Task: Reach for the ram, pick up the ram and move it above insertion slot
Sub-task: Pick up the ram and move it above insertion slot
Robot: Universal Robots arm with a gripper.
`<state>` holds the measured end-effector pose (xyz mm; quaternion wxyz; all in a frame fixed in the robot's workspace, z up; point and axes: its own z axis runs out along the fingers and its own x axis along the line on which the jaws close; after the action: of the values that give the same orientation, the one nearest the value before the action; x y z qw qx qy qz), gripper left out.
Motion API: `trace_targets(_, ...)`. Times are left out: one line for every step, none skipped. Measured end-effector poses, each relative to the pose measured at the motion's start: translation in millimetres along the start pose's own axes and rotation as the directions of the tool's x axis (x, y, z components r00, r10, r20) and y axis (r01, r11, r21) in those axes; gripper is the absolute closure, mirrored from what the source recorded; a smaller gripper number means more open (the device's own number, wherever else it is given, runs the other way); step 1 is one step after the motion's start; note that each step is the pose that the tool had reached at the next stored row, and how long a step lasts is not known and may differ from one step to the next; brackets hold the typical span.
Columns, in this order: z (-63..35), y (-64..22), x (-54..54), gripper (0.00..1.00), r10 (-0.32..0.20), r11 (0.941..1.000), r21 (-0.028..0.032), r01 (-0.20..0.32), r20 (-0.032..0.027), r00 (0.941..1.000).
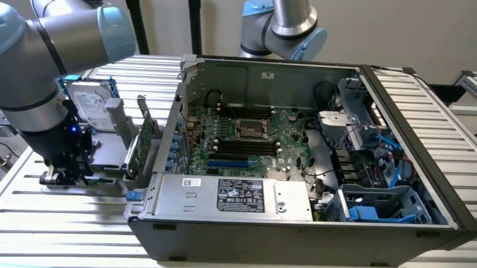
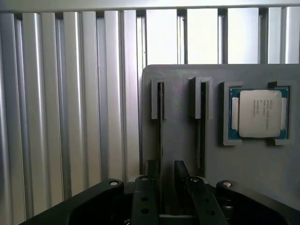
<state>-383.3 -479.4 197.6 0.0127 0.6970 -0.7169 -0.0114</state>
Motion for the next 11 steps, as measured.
trace_targets(0.4, 0.0, 0.0, 0.69, -0.001, 1.0000, 0.0000, 0.001, 0.0000, 1.0000)
trace_targets(0.7, 0.0, 0.0, 0.69, -0.001, 1.0000, -0.0001, 0.001, -0.0001, 1.0000)
trace_targets(0.7, 0.0, 0.0, 0.72, -0.001, 1.0000, -0.0002, 0.001, -0.0002, 1.0000)
trace_targets(0.7, 0.0, 0.0, 0.78, -0.001, 1.0000, -0.0002, 0.001, -0.0003, 1.0000)
trace_targets(0.8, 0.0, 0.0, 0.78, -0.001, 1.0000, -0.0001, 0.001, -0.0002, 1.0000)
trace_targets(0.9, -0.1, 0.0, 0.84, -0.001, 1.0000, 0.0000, 0.001, -0.0001, 1.0000)
trace_targets(0.9, 0.0, 0.0, 0.87, -0.001, 1.0000, -0.0001, 0.001, -0.0001, 1.0000)
trace_targets(0.9, 0.0, 0.0, 0.87, -0.001, 1.0000, 0.0000, 0.001, 0.0000, 1.0000)
trace_targets(0.9, 0.0, 0.0, 0.87, -0.001, 1.0000, 0.0000, 0.001, 0.0000, 1.0000)
trace_targets(0.9, 0.0, 0.0, 0.87, -0.001, 1.0000, 0.0000, 0.001, -0.0001, 1.0000)
trace_targets(0.9, 0.0, 0.0, 0.87, -0.001, 1.0000, 0.0000, 0.001, 0.0000, 1.0000)
